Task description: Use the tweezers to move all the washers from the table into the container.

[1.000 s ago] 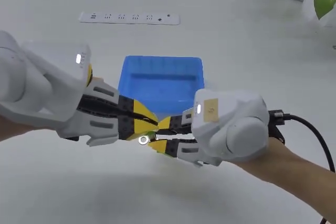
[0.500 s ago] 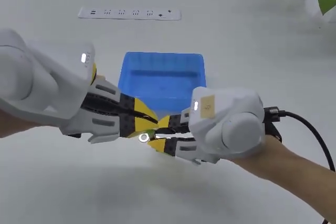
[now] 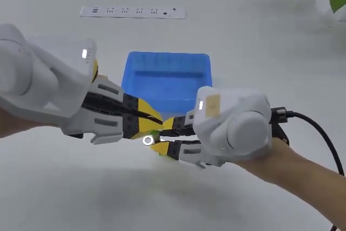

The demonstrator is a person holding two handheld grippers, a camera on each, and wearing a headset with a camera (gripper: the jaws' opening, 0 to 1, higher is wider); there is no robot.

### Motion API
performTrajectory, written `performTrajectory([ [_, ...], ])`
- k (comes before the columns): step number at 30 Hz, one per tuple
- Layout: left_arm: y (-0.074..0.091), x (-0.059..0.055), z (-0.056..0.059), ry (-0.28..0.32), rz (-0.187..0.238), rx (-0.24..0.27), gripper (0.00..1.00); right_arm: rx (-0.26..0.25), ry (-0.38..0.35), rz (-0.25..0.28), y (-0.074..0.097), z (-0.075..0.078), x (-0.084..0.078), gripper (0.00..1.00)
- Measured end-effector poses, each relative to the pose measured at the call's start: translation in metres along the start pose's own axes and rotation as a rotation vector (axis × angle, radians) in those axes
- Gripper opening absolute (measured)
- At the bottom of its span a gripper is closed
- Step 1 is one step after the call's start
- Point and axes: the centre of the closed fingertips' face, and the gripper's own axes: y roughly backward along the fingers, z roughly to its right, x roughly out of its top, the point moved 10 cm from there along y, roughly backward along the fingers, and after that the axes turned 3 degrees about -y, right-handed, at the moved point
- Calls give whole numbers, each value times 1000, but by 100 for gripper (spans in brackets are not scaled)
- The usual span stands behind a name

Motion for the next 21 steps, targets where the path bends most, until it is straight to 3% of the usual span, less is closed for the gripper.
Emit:
performTrajectory([
  [11,3,2,-1,9,-10,8,6,-4,-45,2,0,1,0,10],
  [13,7,5,0,23,14,11,6,-3,-51,21,3,0,4,10],
  [21,15,16,0,-14,18,34,6,-12,-42,39,9,1,14,10],
])
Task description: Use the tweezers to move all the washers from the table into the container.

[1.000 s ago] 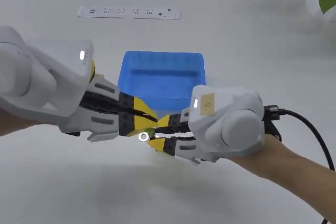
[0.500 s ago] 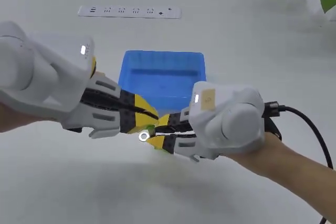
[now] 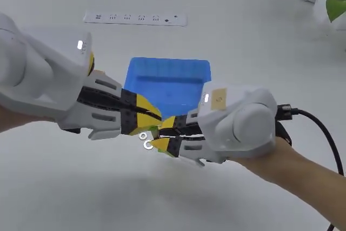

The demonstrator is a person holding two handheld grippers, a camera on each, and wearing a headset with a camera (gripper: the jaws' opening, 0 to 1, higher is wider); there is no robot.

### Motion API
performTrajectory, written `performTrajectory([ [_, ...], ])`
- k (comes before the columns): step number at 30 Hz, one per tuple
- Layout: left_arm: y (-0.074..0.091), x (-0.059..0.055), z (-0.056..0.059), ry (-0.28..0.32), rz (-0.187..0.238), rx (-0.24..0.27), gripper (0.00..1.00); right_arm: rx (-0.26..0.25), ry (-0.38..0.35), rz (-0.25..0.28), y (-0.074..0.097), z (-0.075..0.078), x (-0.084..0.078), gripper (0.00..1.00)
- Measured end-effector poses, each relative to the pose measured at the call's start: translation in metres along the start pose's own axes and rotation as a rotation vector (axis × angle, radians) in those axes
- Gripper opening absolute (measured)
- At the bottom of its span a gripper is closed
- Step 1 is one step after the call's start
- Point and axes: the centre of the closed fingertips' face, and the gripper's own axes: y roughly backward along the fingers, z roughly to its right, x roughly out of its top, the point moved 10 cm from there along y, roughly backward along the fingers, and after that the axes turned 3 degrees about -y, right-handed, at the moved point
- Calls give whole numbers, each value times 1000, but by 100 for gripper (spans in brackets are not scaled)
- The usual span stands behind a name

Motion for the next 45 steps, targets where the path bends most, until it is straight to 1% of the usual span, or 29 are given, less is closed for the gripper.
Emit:
performTrajectory([
  [9,8,10,3,-21,3,13,6,-11,26,1,6,-2,7,10],
  [14,11,15,5,-44,-2,13,5,-13,34,7,8,-3,11,10],
  [17,14,19,4,-56,-6,12,5,-21,46,11,10,-4,16,10],
  [21,19,29,-1,-76,-1,13,5,-42,58,25,17,1,24,10],
  [22,20,32,-3,-85,-1,12,5,-47,61,27,18,2,26,10],
  [23,21,34,-5,-86,-1,11,5,-58,70,29,20,4,29,10],
  [25,22,39,-9,-85,2,9,5,-65,74,34,23,6,33,10],
  [27,25,45,-15,-87,1,6,5,-80,84,41,26,11,37,10],
  [31,26,55,-25,-121,-1,6,5,-105,102,49,32,21,46,10],
  [33,27,59,-32,-136,2,9,5,-120,110,55,34,29,49,10],
  [34,27,62,-37,-153,3,16,5,-127,111,58,35,32,50,10],
  [35,27,63,-40,-158,3,18,5,-135,112,61,37,37,52,10],
  [36,27,64,-46,-164,3,20,5,-141,112,64,37,41,53,10],
  [37,27,65,-48,-168,3,23,5,-152,112,67,38,46,53,10],
  [41,23,65,-67,-178,2,25,5,-178,108,71,35,63,53,10],
  [42,20,64,-71,-180,-2,25,5,-179,106,71,34,64,52,10],
  [44,16,61,-77,-179,-7,22,5,-180,96,68,30,71,49,10],
  [45,13,56,-82,-175,-7,20,5,-180,91,61,27,76,46,10],
])
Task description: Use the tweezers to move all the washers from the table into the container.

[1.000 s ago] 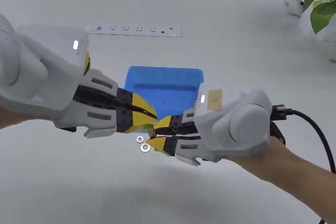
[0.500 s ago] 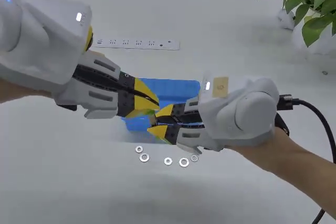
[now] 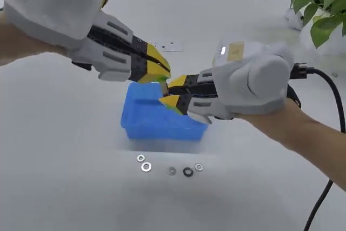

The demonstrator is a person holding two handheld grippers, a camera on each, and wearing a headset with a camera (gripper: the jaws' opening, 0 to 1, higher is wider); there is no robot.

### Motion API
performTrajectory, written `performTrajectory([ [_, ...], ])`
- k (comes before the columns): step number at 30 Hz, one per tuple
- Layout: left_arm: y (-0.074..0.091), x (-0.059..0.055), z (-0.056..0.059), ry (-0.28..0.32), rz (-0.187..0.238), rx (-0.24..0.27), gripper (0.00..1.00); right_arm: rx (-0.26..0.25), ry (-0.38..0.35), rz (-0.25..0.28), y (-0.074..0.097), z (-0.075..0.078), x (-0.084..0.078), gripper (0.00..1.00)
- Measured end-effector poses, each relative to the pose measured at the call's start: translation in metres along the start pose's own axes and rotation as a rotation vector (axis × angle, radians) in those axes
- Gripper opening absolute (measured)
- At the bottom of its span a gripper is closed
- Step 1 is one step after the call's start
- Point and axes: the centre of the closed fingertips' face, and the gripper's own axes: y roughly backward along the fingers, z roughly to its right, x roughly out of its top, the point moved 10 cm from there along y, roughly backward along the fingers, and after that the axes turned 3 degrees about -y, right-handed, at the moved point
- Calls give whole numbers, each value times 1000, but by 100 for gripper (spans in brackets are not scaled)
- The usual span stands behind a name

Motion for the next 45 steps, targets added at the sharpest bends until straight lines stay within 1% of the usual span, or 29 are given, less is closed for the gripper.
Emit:
performTrajectory([
  [1,-2,-4,-3,8,-1,-2,5,3,-5,-7,-3,2,-3,10],
  [2,-7,-12,-7,18,-7,-5,5,7,-7,-14,-7,4,-7,10],
  [3,-9,-16,-9,25,-12,-5,5,9,-13,-19,-9,6,-10,10],
  [5,-15,-25,-15,59,-31,-3,6,9,-36,-31,-17,10,-18,10],
  [6,-18,-29,-18,79,-36,4,6,-2,-57,-42,-22,13,-23,10],
  [8,-27,-39,-24,109,-31,9,6,2,-81,-56,-28,17,-29,10],
  [9,-29,-41,-23,104,-33,9,6,6,-93,-62,-32,19,-33,10],
  [10,-31,-42,-21,117,-35,4,6,11,-95,-65,-33,19,-35,10],
  [11,-32,-44,-21,120,-39,1,6,23,-106,-71,-36,18,-39,10],
  [12,-35,-53,-24,124,-47,-6,6,29,-107,-75,-37,17,-40,10],
  [14,-35,-53,-20,135,-50,-15,6,43,-110,-83,-40,14,-44,10],
  [17,-40,-64,-19,145,-54,-19,6,48,-117,-96,-44,12,-49,10],
  [18,-41,-65,-20,147,-53,-21,6,48,-120,-97,-45,11,-50,10],
  [20,-43,-67,-20,149,-57,-21,6,46,-124,-101,-45,12,-52,10],
  [22,-43,-63,-20,150,-60,-26,6,46,-132,-105,-46,12,-53,10],
  [26,-47,-65,-21,152,-70,-32,6,41,-134,-122,-47,12,-56,11],
  [28,-49,-63,-20,153,-72,-34,6,39,-138,-123,-47,13,-57,11],
  [32,-50,-63,-20,162,-62,-35,6,38,-156,-118,-46,14,-59,11],
  [38,-52,-60,-17,145,-59,-41,6,43,-162,-119,-44,15,-58,12],
  [40,-51,-59,-16,132,-66,-40,5,55,-174,-112,-42,15,-57,13],
  [45,-49,-59,-14,116,-81,-44,5,68,-160,-108,-43,15,-55,13],
])
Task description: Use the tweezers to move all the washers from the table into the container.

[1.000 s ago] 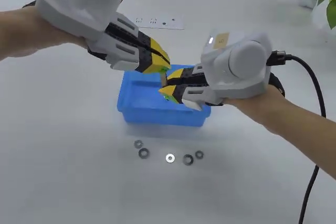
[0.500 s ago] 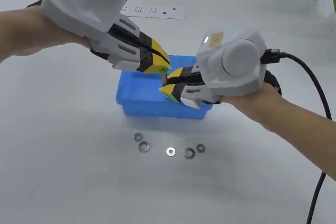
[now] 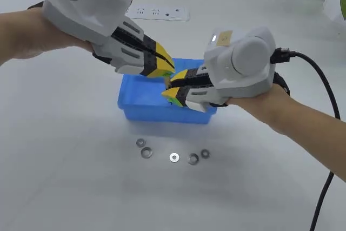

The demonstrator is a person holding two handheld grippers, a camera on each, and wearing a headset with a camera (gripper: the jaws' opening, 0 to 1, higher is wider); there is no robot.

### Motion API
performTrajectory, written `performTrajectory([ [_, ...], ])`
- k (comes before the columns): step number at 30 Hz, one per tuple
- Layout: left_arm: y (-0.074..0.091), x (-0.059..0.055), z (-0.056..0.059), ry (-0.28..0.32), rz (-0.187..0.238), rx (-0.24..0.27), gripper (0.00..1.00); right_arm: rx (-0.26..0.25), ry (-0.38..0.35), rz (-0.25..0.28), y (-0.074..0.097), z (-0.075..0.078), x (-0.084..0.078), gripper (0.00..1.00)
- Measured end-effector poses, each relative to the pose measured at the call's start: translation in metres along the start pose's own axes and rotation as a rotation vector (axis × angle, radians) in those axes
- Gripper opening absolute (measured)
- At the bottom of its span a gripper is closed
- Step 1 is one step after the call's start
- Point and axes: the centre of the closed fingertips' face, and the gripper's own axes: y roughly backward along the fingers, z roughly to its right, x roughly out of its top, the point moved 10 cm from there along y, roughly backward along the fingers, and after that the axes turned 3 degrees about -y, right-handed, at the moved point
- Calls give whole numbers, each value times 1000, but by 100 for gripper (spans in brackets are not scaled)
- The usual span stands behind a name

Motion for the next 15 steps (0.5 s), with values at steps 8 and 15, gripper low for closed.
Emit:
performTrajectory([
  [8,6,5,2,-2,24,9,5,-2,11,23,2,-1,7,11],
  [15,13,9,3,-17,36,25,5,-15,4,51,8,-1,11,11],
])
